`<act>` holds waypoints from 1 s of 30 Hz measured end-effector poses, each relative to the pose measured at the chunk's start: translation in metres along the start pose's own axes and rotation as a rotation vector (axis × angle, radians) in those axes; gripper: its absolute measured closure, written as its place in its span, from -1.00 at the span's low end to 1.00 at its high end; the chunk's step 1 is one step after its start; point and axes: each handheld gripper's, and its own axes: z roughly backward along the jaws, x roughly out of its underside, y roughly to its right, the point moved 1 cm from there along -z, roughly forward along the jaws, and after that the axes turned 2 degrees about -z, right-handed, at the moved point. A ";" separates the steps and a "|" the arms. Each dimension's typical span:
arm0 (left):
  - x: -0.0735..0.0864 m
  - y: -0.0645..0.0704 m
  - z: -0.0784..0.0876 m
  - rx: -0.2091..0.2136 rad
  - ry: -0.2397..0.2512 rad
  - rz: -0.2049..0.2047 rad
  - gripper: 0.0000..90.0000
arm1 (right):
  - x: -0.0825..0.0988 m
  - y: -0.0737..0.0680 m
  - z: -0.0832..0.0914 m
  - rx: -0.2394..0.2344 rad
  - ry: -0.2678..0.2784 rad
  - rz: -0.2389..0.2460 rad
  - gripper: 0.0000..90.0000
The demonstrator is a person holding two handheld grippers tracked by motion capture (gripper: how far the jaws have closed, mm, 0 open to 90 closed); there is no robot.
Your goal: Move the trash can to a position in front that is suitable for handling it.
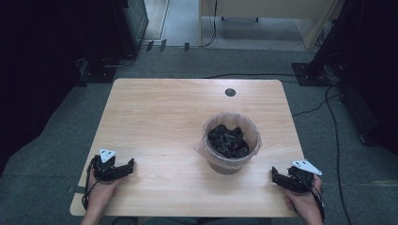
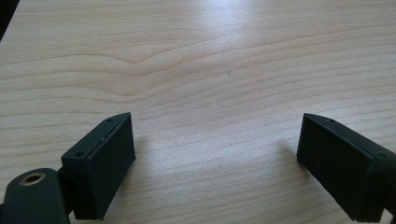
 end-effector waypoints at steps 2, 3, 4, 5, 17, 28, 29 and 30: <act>0.000 0.000 0.000 0.000 0.000 0.000 -0.76 | 0.000 0.002 0.002 0.025 0.022 -0.023 -0.43; 0.000 0.000 0.000 0.000 0.000 0.000 -0.76 | 0.001 0.003 0.003 0.035 0.034 -0.036 -0.30; 0.000 0.000 0.000 0.000 0.000 0.000 -0.76 | 0.000 0.004 0.003 0.035 0.038 -0.057 -0.23; 0.000 0.000 0.000 0.000 0.000 0.000 -0.76 | -0.001 0.006 0.004 0.026 0.038 -0.085 -0.15; -0.002 0.003 -0.002 0.001 0.000 -0.001 -0.76 | -0.034 0.002 0.010 -0.042 0.180 -0.142 0.40; -0.002 0.003 -0.002 0.002 0.001 -0.001 -0.76 | -0.086 -0.024 0.003 -0.100 0.187 -0.118 0.74; -0.002 0.003 -0.002 0.002 0.000 -0.001 -0.76 | -0.089 -0.028 0.000 -0.094 0.181 -0.114 0.81; -0.002 0.003 -0.002 0.002 0.000 -0.002 -0.76 | -0.094 -0.034 -0.006 -0.097 0.181 -0.131 0.85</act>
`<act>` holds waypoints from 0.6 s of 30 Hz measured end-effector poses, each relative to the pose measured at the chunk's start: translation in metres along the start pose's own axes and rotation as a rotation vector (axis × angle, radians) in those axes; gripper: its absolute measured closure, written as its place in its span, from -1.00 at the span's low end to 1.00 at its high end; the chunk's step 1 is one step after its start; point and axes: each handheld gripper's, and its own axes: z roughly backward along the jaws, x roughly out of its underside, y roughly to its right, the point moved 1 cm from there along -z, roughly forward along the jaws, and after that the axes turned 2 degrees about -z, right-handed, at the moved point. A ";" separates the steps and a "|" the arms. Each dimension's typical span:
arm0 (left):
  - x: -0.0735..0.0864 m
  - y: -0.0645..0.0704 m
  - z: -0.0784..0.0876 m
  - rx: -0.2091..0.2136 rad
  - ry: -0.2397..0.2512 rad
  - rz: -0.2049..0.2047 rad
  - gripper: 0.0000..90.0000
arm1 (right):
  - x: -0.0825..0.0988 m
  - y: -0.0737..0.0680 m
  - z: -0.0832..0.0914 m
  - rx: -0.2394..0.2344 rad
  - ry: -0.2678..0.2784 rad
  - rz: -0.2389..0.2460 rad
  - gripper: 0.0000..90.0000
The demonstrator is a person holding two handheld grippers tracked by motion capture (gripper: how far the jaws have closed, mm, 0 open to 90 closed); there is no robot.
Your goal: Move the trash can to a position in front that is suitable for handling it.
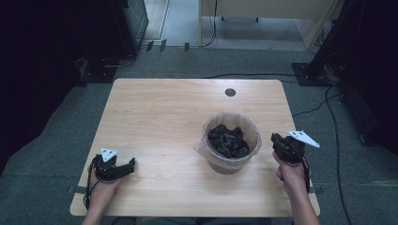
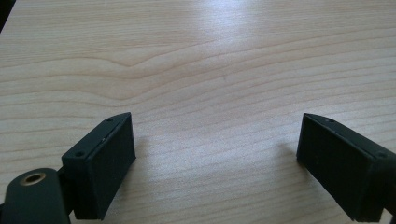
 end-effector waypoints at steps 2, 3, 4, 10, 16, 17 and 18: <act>0.000 0.000 0.000 0.000 0.000 0.000 -0.76 | -0.004 -0.005 -0.007 -0.019 0.001 -0.022 0.85; 0.000 0.000 0.000 0.000 0.000 0.000 -0.76 | -0.006 -0.008 -0.010 -0.020 0.004 -0.023 0.86; 0.000 0.000 0.000 0.000 0.000 0.000 -0.75 | -0.008 -0.010 -0.013 -0.028 0.005 -0.026 0.86; 0.000 0.000 0.000 0.001 0.002 0.001 -0.76 | -0.027 -0.024 -0.031 -0.078 0.000 0.007 0.87; 0.000 0.001 0.000 0.002 0.003 0.000 -0.76 | -0.030 -0.039 -0.035 -0.136 -0.007 0.020 0.88; 0.000 0.001 0.000 0.003 0.002 -0.001 -0.76 | -0.029 -0.041 -0.034 -0.144 -0.006 0.018 0.88; 0.000 0.001 0.000 0.003 0.002 -0.001 -0.76 | -0.028 -0.042 -0.033 -0.158 -0.006 0.011 0.87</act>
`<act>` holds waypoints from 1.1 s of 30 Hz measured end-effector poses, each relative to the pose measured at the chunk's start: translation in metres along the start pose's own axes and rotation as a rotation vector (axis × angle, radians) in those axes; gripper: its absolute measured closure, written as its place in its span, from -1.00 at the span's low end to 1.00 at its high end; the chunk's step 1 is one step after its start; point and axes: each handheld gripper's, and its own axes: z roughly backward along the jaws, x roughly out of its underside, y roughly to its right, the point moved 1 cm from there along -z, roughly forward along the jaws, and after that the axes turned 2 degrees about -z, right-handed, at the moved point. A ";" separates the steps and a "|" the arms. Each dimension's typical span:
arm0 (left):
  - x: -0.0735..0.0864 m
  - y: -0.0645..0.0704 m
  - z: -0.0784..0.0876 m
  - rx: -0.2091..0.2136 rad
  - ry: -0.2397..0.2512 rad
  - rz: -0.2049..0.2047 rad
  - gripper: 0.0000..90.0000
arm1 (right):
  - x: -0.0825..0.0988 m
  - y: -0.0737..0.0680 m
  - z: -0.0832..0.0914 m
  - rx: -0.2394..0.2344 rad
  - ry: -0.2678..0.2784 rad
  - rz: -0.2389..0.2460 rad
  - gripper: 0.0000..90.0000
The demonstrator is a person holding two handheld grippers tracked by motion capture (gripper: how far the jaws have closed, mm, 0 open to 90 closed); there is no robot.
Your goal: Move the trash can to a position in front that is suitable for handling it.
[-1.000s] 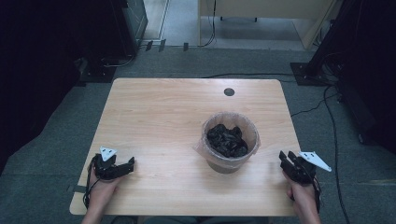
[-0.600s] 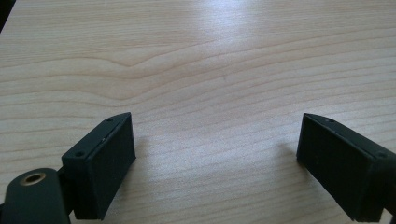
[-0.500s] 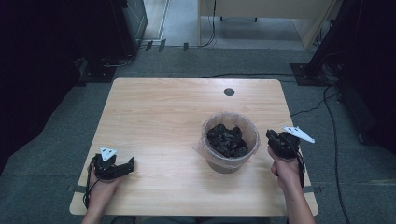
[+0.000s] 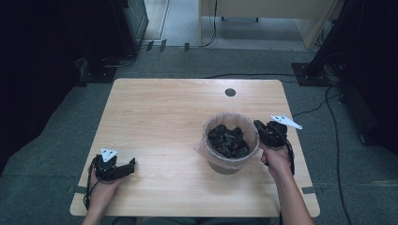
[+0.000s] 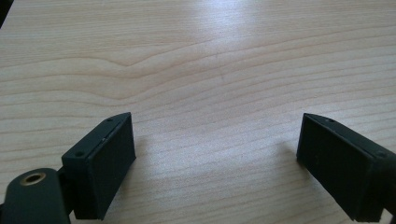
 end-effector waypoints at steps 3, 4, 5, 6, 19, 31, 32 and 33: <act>0.000 0.000 0.001 0.008 0.007 -0.010 -0.71 | 0.003 -0.004 0.002 -0.028 0.003 -0.025 0.90; 0.000 0.000 0.001 0.008 0.007 -0.010 -0.70 | 0.003 -0.004 0.002 -0.040 0.000 -0.030 0.90; 0.001 0.001 0.001 0.014 0.005 -0.018 -0.70 | 0.004 -0.004 0.003 -0.051 -0.001 -0.036 0.90; 0.001 0.001 0.001 0.015 0.005 -0.017 -0.70 | 0.005 -0.004 0.003 -0.059 -0.001 -0.039 0.90; -0.003 0.002 0.006 0.088 0.024 0.075 -0.70 | 0.015 -0.015 0.004 -0.073 0.001 -0.025 0.90; -0.041 0.036 0.009 0.129 0.071 0.068 -0.67 | 0.023 -0.028 0.006 -0.104 0.008 -0.002 0.90; -0.041 0.036 0.009 0.129 0.071 0.068 -0.67 | 0.023 -0.028 0.006 -0.104 0.008 -0.002 0.90; -0.048 0.041 0.010 0.135 0.087 0.069 -0.67 | 0.023 -0.031 0.006 -0.108 0.008 -0.001 0.90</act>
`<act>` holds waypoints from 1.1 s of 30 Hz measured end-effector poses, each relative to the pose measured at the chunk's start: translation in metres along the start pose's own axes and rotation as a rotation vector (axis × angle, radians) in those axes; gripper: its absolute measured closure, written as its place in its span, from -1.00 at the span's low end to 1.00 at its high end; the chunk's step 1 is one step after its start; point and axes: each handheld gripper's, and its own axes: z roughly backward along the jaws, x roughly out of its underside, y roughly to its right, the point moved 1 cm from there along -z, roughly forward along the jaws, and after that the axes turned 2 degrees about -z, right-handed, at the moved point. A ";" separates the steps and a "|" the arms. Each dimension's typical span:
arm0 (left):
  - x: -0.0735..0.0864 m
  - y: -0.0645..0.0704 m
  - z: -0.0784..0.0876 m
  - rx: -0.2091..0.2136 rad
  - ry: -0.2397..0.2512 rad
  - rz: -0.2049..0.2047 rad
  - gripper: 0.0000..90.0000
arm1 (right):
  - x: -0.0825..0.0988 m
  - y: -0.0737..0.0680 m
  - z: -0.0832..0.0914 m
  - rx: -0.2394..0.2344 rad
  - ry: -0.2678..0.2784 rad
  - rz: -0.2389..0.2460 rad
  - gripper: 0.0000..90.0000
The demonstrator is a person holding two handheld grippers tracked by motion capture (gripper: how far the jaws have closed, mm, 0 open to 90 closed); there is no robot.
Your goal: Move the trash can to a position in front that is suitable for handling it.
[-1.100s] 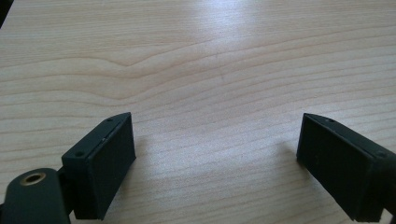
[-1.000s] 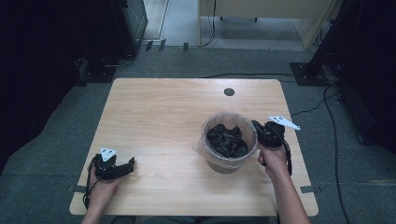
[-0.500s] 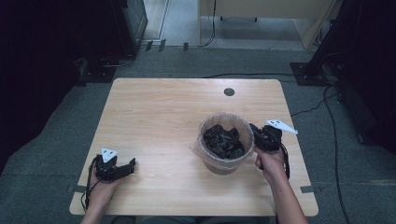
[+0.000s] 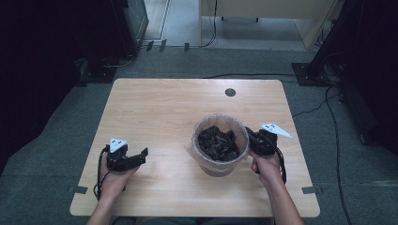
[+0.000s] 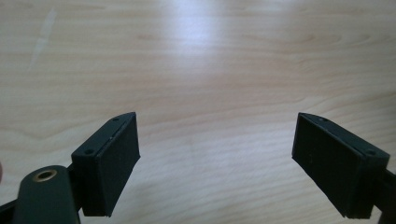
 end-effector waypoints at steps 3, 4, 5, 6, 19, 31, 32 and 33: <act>-0.006 0.006 -0.001 0.004 0.017 0.010 -0.67 | 0.002 -0.003 0.000 -0.010 -0.002 0.002 0.90; -0.009 0.009 -0.002 0.006 0.027 0.016 -0.63 | 0.003 -0.004 -0.001 -0.014 -0.003 0.005 0.90; -0.012 0.011 -0.003 0.001 0.038 0.027 -0.56 | 0.005 -0.007 -0.002 -0.024 -0.006 0.008 0.90; -0.018 0.016 -0.004 -0.003 0.054 0.044 -0.54 | 0.006 -0.009 -0.002 -0.028 -0.009 0.009 0.90; -0.027 0.053 -0.014 0.070 0.078 -0.008 -0.40 | 0.020 -0.030 -0.002 -0.068 -0.014 0.023 0.90; -0.026 0.065 -0.012 0.074 0.109 -0.027 -0.10 | 0.031 -0.052 -0.001 -0.104 -0.031 0.039 0.90; -0.025 0.066 -0.011 0.075 0.110 -0.034 -0.08 | 0.034 -0.057 -0.001 -0.115 -0.035 0.039 0.90; -0.024 0.068 -0.010 0.075 0.112 -0.036 -0.08 | 0.034 -0.057 -0.001 -0.115 -0.035 0.039 0.90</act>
